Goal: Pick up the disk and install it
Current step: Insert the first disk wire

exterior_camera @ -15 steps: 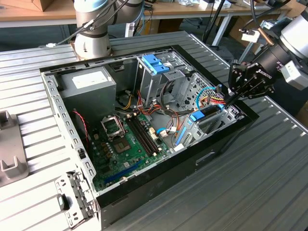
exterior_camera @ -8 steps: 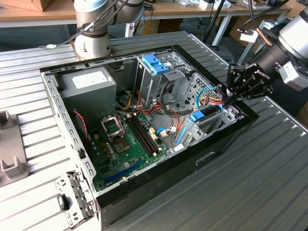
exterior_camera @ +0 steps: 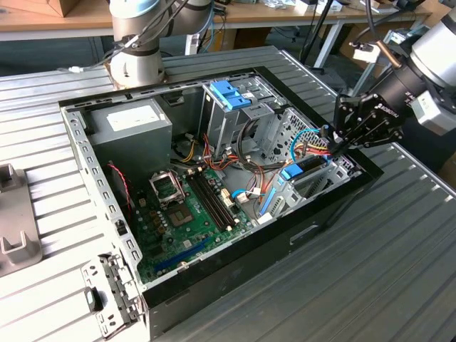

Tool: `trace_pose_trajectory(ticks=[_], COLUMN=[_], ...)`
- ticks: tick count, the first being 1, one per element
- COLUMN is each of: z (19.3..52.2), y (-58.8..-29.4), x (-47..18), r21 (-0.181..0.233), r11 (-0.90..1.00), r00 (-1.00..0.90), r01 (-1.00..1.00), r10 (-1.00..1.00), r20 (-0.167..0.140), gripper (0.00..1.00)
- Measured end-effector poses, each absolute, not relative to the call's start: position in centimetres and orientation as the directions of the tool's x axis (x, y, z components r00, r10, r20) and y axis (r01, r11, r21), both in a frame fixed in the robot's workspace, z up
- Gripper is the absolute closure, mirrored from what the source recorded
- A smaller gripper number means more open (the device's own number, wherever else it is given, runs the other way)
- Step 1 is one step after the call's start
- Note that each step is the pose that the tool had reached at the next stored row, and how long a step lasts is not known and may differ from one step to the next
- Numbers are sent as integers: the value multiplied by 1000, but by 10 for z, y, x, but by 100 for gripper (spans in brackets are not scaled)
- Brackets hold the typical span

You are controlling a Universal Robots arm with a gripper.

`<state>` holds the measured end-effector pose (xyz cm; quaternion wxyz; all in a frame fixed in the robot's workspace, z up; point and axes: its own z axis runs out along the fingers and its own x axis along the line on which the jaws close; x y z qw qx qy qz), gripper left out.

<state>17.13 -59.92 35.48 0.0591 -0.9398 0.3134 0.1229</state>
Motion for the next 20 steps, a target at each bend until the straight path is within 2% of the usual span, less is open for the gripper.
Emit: trace_pose_trajectory(ticks=[20], z=[354], y=[-599], x=[163], r21=[-22], r11=[-680], r00=[661], r01=[-733], r10=[-704], r20=[-258], gripper=[83])
